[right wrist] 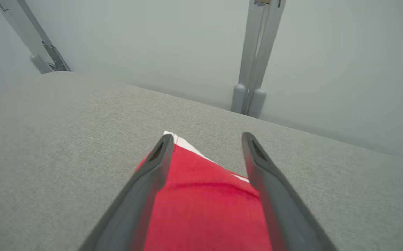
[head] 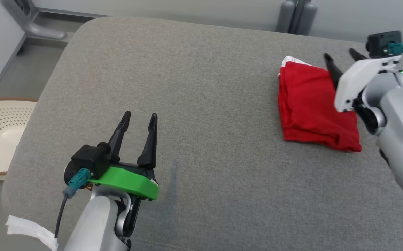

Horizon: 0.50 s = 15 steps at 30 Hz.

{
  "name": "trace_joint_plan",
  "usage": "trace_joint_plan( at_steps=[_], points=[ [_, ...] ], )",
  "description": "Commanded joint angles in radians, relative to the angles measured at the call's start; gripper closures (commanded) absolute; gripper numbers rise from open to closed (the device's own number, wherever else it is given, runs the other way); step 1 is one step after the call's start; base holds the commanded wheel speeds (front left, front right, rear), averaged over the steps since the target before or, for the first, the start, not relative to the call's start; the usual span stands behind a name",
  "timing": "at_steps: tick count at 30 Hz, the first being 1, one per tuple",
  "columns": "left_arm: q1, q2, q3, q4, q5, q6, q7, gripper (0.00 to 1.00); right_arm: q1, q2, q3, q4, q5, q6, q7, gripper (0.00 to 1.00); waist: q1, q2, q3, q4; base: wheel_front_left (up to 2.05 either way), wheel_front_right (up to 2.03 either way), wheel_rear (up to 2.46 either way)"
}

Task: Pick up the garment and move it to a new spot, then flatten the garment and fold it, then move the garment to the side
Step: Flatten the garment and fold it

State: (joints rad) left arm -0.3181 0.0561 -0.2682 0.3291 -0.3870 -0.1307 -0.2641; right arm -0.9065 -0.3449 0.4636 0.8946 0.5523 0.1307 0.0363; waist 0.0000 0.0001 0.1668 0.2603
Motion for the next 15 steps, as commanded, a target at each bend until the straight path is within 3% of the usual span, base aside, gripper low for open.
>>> trace_joint_plan(
  at_steps=[1,5,10,13,14,15],
  points=[
    [0.0,0.005,0.0,-0.003,-0.001,0.001,0.001,0.0,0.02,0.0,-0.015,0.008,-0.02,0.0,0.004,0.0,0.0,-0.0001,0.001,-0.013,0.0,0.0,0.0],
    [-0.015,0.002,-0.012,-0.005,-0.006,0.001,0.001,0.0,0.042,-0.057,-0.07,0.055,-0.115,-0.001,-0.04,0.0,0.0,-0.0001,0.011,-0.015,0.0,0.0,0.0],
    [-0.027,0.0,-0.028,-0.004,-0.014,0.001,0.001,0.0,0.095,-0.047,-0.111,0.099,-0.231,-0.001,-0.138,0.0,0.0,-0.0001,0.024,-0.006,0.0,0.0,0.0],
    [-0.028,0.0,-0.033,0.0,-0.015,0.001,0.001,0.0,0.149,0.001,-0.132,0.111,-0.273,-0.001,-0.21,0.0,0.0,-0.0001,0.025,0.001,0.0,0.0,0.0],
    [-0.029,0.0,-0.033,0.001,-0.016,0.001,0.001,0.0,0.167,0.018,-0.136,0.111,-0.292,-0.001,-0.232,0.08,0.0,-0.0001,0.025,0.002,0.0,0.0,0.0],
    [-0.029,0.0,-0.032,0.001,-0.017,0.001,0.001,0.0,0.181,0.035,-0.14,0.106,-0.3,-0.001,-0.25,0.46,0.0,-0.0001,0.025,0.002,0.0,0.0,0.0]
  ],
)
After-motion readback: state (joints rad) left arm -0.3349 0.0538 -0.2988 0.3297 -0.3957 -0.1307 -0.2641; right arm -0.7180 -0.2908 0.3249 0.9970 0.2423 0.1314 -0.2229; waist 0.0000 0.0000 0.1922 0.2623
